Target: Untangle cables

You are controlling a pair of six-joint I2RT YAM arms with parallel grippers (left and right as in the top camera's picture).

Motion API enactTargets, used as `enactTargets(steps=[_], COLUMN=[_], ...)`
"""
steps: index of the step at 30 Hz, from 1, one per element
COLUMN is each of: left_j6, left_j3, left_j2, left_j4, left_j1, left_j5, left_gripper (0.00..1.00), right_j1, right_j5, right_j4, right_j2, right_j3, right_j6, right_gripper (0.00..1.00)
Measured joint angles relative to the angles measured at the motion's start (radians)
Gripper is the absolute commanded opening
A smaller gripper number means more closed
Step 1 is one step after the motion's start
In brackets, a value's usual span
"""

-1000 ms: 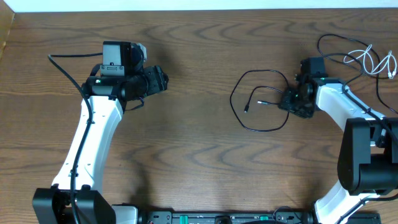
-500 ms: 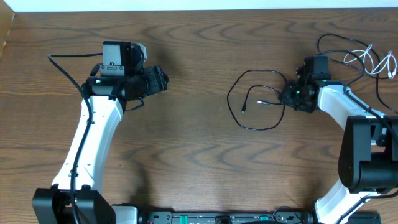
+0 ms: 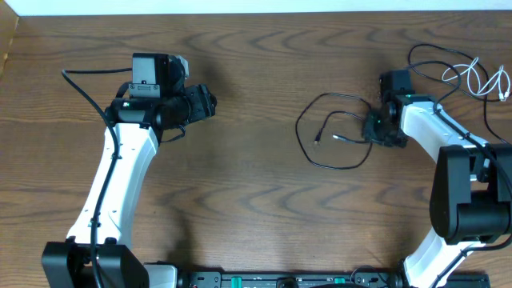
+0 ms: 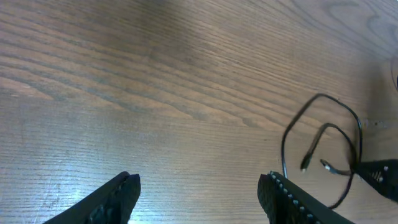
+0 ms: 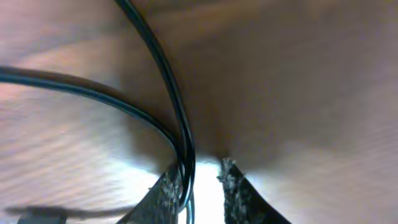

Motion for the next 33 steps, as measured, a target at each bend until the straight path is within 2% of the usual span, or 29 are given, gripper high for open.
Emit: enactTargets(steps=[6, 12, 18, 25, 29, 33], left_j6=[0.0, 0.0, 0.0, 0.0, 0.0, 0.0], left_j3=[0.0, 0.0, 0.0, 0.0, 0.0, 0.0], left_j2=[0.0, 0.0, 0.0, 0.0, 0.0, 0.0], left_j4=[-0.008, -0.011, -0.012, -0.012, -0.012, -0.012], left_j1=[0.0, 0.0, 0.0, 0.0, 0.0, 0.0], left_j5=[0.0, 0.0, 0.0, 0.0, -0.001, 0.0], left_gripper=[0.66, 0.66, 0.66, 0.66, 0.66, 0.66], right_j1=[0.0, 0.0, -0.014, -0.159, -0.291, -0.439], right_j5=[0.093, 0.079, 0.058, -0.253, -0.423, -0.521], right_j4=[-0.039, 0.049, 0.062, -0.087, -0.219, -0.27], right_j2=[-0.002, 0.002, 0.006, -0.034, -0.181, -0.326], right_j3=[-0.001, -0.012, -0.011, 0.004, 0.077, 0.196], right_j6=[0.014, 0.034, 0.04, -0.122, -0.175, -0.193], right_gripper=[0.17, 0.01, 0.01, 0.01, 0.01, 0.01])
